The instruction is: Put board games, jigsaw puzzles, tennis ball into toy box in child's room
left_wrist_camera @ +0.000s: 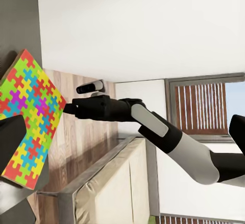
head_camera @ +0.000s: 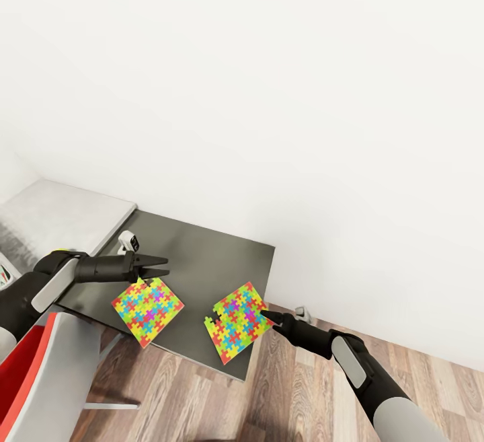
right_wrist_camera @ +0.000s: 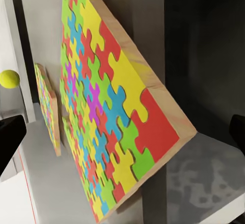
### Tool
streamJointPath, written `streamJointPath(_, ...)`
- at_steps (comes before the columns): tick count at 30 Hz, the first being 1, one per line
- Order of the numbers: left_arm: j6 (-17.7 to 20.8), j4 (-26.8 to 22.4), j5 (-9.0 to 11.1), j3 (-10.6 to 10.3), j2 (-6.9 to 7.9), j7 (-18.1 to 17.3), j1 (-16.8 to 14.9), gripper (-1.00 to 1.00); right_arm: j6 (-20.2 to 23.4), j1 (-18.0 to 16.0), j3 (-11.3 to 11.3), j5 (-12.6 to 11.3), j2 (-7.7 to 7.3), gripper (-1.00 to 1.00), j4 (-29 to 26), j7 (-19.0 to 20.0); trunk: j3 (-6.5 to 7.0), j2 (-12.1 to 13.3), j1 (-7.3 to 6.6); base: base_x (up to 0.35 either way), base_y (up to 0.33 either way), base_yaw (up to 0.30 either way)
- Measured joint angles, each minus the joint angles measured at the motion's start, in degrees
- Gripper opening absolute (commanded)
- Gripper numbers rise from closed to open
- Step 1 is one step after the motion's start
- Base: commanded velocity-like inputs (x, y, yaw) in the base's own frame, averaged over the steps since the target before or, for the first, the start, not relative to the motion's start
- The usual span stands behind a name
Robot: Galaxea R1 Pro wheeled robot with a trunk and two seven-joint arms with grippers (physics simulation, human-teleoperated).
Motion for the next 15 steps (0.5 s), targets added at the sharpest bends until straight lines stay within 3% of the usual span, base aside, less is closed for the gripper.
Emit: streamJointPath(15, 0.00, 0.00, 0.08, 0.04, 0.00, 0.00, -0.02, 1.00, 0.00, 0.00, 0.00, 0.00, -0.02, 1.00, 0.00, 0.00, 0.00, 0.00, 0.00, 0.000, 0.002, 0.000)
